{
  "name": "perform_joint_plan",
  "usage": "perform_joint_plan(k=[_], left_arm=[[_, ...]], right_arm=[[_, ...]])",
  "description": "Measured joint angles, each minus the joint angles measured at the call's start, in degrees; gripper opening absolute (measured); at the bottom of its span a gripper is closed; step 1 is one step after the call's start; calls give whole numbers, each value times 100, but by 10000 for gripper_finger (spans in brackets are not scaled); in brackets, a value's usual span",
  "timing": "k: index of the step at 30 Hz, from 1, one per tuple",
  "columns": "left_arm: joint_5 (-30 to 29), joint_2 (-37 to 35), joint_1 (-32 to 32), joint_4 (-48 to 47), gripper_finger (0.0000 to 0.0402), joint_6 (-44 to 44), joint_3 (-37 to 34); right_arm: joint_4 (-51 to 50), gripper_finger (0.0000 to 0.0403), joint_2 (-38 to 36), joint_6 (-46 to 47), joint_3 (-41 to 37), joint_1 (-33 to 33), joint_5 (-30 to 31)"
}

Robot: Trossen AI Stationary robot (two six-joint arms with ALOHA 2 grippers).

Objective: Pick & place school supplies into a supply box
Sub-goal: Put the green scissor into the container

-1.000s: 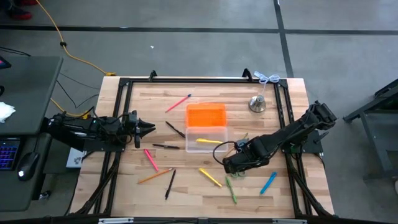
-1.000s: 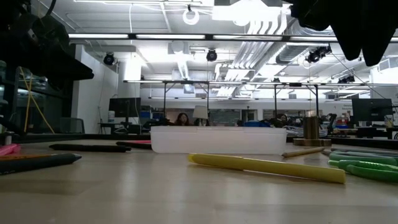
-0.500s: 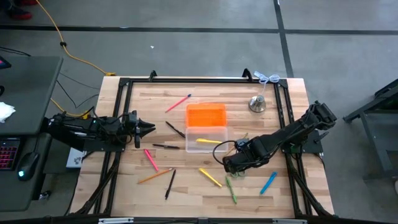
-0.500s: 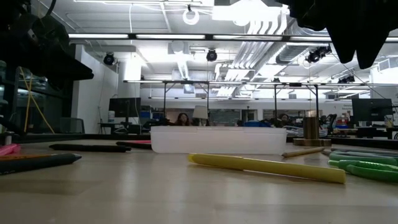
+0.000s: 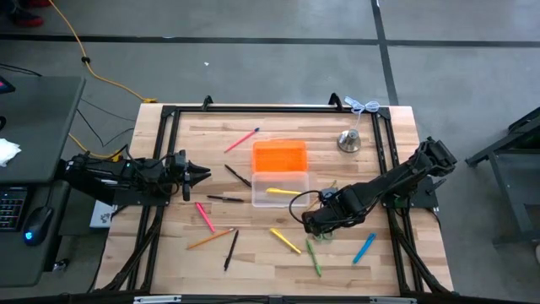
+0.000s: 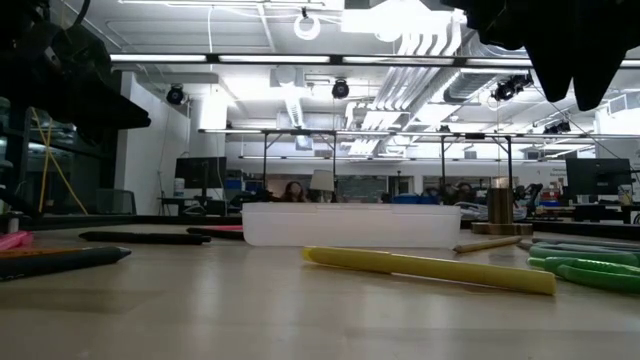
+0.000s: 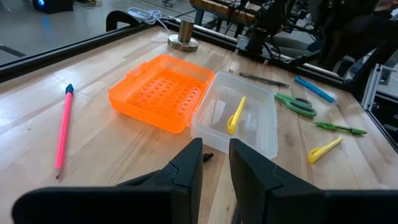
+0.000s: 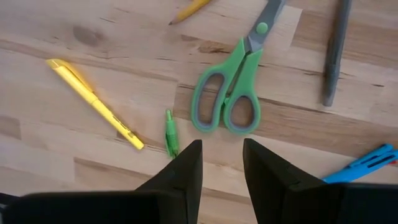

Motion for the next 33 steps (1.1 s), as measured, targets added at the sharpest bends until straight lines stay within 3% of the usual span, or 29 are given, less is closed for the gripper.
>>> perform_joint_plan(k=[17,33], left_arm=[[0,-1,-1,0,111,0,0],[0,-1,-1,0,111,0,0]], right_arm=[[138,94,700,-59,-2,0,-210],[135,94,841,-58,-2,0,-118]])
